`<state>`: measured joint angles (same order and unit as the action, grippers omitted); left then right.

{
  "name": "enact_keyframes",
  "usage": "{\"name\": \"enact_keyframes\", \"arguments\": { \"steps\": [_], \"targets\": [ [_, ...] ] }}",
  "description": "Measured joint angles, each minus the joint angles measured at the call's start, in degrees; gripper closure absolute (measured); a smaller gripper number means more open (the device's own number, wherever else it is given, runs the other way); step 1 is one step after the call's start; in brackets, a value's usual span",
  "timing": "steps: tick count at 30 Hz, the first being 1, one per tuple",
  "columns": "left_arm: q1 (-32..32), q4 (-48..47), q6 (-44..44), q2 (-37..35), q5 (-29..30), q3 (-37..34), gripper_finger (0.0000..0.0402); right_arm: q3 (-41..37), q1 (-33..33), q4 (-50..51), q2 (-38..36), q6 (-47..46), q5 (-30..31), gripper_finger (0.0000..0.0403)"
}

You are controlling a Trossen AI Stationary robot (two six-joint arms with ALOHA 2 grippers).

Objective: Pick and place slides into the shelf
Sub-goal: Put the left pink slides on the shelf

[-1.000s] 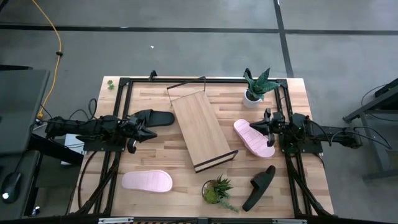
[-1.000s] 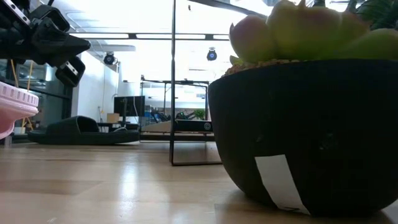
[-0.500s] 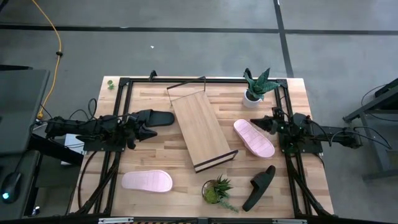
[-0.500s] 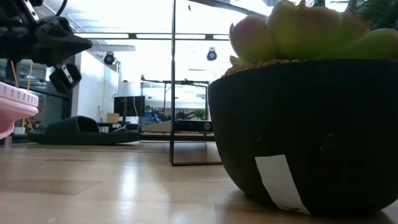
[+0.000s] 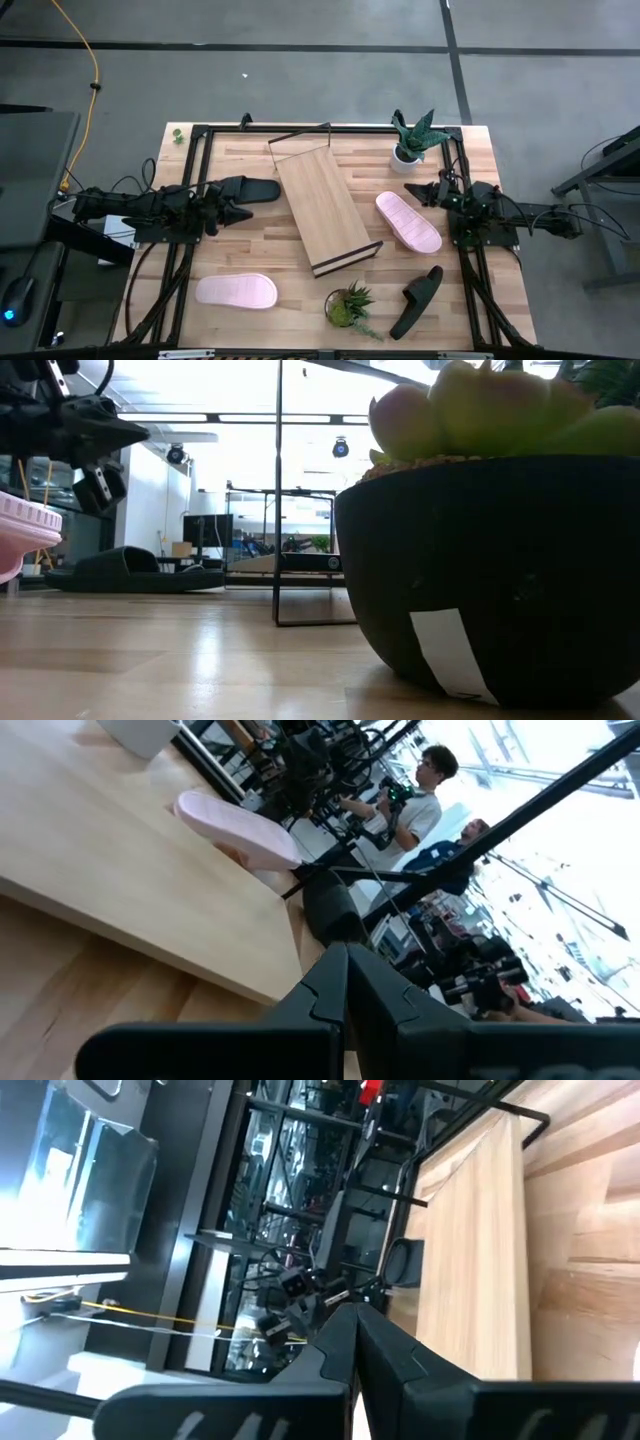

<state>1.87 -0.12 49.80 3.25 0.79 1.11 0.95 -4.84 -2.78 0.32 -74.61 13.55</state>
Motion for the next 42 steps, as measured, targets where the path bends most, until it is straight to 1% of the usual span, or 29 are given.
{"name": "enact_keyframes", "arguments": {
  "steps": [9, 11, 13, 17, 22, 27, 31, 34, 38, 42],
  "targets": [
    [0.0, 0.3, 1.6, 0.0, 0.2, 0.0, 0.0401, 0.0, 0.0, 0.4, 0.0, 0.0, 0.1, 0.0403],
    [0.0, 0.7, 3.1, 0.0, 0.2, 0.1, 0.0401, 0.0, 0.0, 0.4, 0.0, 0.0, 0.6, 0.0403],
    [0.0, -1.5, 5.4, 0.0, 0.3, 1.3, 0.0401, 0.0, 0.0, 0.4, 0.0, 0.3, 0.6, 0.0403],
    [0.0, -7.0, 7.0, 0.5, 1.6, 6.8, 0.0401, 0.0, 0.0, 0.4, 0.0, 1.9, 0.6, 0.0403],
    [0.0, -14.3, 2.0, 3.7, 3.6, 18.0, 0.0401, 0.0, 0.0, 0.4, 0.0, 4.1, 0.7, 0.0403],
    [0.0, -28.5, -1.9, 11.9, 7.2, 32.6, 0.0401, 0.0, 0.0, 0.4, 0.0, 4.6, 1.3, 0.0403],
    [0.0, -38.5, -5.0, 21.4, 10.3, 44.3, 0.0401, 0.0, 0.0, 0.4, 0.0, 6.7, 1.4, 0.0403],
    [0.0, -46.2, -6.1, 29.2, 12.9, 52.2, 0.0401, 0.0, 0.0, 0.5, 0.0, 7.6, 2.6, 0.0403],
    [0.0, -55.6, -7.2, 38.1, 14.2, 59.4, 0.0401, 0.1, 0.0, 0.6, 0.0, 8.8, 4.0, 0.0403],
    [0.0, -61.2, -7.8, 44.0, 13.2, 62.2, 0.0401, 0.1, 0.0, 0.6, 0.0, 9.3, 4.0, 0.0403]
  ]
}}
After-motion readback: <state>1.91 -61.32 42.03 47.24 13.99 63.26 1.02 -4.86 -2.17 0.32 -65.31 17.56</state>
